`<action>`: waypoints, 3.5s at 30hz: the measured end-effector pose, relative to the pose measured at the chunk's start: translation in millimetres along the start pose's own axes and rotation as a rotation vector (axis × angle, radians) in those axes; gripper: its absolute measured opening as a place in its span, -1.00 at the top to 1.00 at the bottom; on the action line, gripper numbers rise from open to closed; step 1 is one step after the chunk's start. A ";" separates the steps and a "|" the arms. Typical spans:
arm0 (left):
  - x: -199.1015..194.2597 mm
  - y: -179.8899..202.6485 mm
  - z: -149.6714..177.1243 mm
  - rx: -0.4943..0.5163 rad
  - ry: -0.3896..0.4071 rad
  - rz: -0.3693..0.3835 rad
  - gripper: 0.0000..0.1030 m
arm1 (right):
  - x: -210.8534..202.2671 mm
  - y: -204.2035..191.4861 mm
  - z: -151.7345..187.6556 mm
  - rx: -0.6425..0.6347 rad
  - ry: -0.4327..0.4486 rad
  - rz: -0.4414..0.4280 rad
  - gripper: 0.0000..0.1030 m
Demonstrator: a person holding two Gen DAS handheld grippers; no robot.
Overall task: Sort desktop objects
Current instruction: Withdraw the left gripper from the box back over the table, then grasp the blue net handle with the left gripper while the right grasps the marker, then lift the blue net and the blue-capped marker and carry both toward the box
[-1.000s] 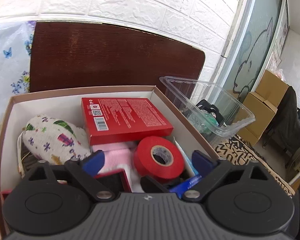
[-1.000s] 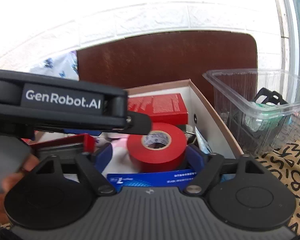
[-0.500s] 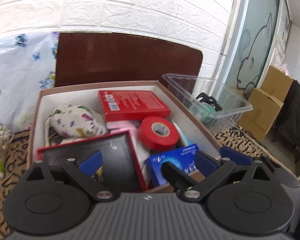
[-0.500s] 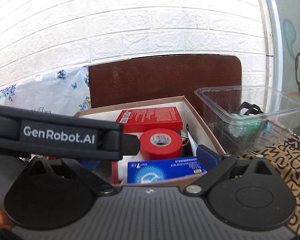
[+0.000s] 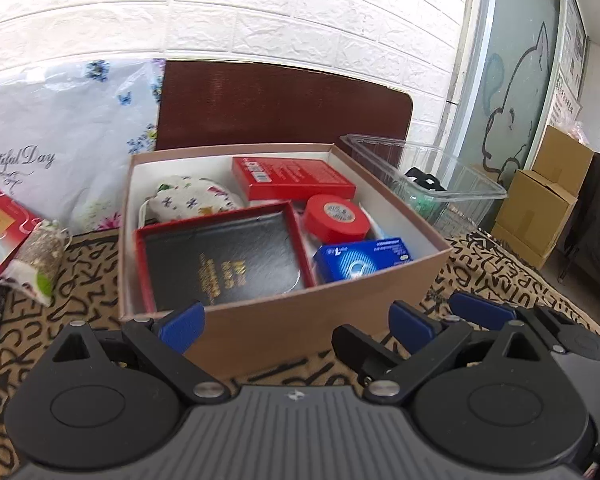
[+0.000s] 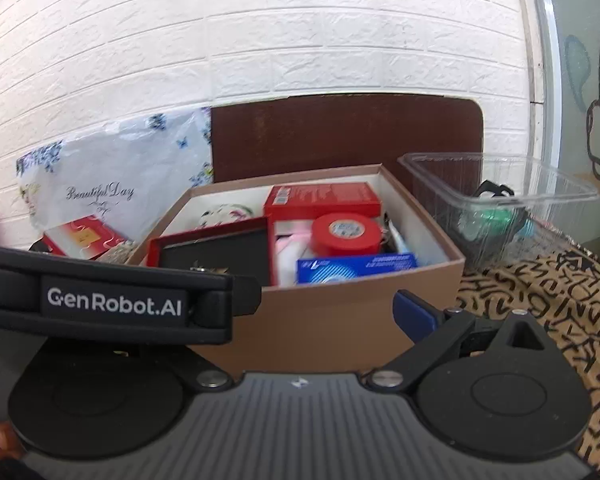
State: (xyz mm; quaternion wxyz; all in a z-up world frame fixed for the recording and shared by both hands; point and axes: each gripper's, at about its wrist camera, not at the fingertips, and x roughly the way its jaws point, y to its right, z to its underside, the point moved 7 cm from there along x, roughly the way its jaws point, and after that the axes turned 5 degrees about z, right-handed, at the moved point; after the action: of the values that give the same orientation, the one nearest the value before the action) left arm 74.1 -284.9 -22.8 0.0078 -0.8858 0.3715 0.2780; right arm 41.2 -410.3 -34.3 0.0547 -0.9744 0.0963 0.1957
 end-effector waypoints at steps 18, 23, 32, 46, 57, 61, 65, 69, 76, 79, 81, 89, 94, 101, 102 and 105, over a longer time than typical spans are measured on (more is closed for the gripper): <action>-52.7 -62.9 60.5 -0.150 0.000 -0.090 -0.97 | -10.1 -84.3 48.3 -0.053 -0.100 -0.161 -0.90; -68.6 -97.4 70.9 -0.215 0.009 -0.127 -0.96 | -6.0 -118.0 58.5 -0.080 -0.129 -0.231 -0.90; -91.9 -191.5 82.3 -0.350 0.042 -0.276 -0.91 | 10.2 -170.7 70.1 -0.137 -0.171 -0.322 -0.89; -61.8 -294.3 85.6 -0.434 -0.022 -0.319 0.10 | 66.5 -241.4 65.3 -0.198 -0.204 -0.347 -0.55; -27.4 -318.3 72.4 -0.338 -0.042 -0.342 0.72 | 104.9 -273.6 76.6 -0.242 -0.258 -0.338 -0.31; -27.2 -329.7 69.1 -0.362 -0.033 -0.328 0.89 | 114.8 -285.1 78.5 -0.262 -0.263 -0.345 -0.23; -36.5 -337.1 69.5 -0.377 -0.012 -0.341 0.87 | 125.8 -297.9 76.0 -0.279 -0.255 -0.359 -0.14; -49.7 -341.5 70.3 -0.383 0.009 -0.335 0.86 | 138.0 -317.5 72.9 -0.299 -0.243 -0.383 -0.10; -84.3 -346.6 80.7 -0.418 0.043 -0.338 0.94 | 154.0 -347.9 68.5 -0.332 -0.218 -0.415 -0.01; -92.5 -347.8 87.8 -0.458 0.044 -0.320 0.94 | 163.4 -354.9 68.7 -0.333 -0.220 -0.414 0.05; -93.5 -346.3 91.5 -0.466 0.035 -0.313 0.94 | 169.5 -358.7 69.5 -0.334 -0.217 -0.407 0.12; -94.0 -321.7 106.4 -0.485 -0.004 -0.259 0.97 | 166.8 -349.3 68.8 -0.343 -0.232 -0.384 0.66; -105.4 -292.4 125.0 -0.498 -0.038 -0.224 0.98 | 136.1 -321.2 74.7 -0.357 -0.255 -0.397 0.73; -131.0 -251.3 155.8 -0.546 -0.074 -0.174 0.99 | 61.6 -266.5 104.5 -0.380 -0.323 -0.424 0.75; -135.5 -245.1 159.2 -0.545 -0.078 -0.173 0.99 | 49.2 -258.3 108.2 -0.377 -0.329 -0.426 0.75; -149.2 -228.3 167.6 -0.536 -0.094 -0.166 0.99 | 13.6 -234.8 117.7 -0.354 -0.350 -0.430 0.75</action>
State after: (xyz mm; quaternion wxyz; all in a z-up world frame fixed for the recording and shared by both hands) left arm 58.8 14.9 -134.1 -0.1868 -0.8696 0.2102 0.4058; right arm 59.0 -166.5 -131.4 -0.0597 -0.9184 -0.1578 0.3578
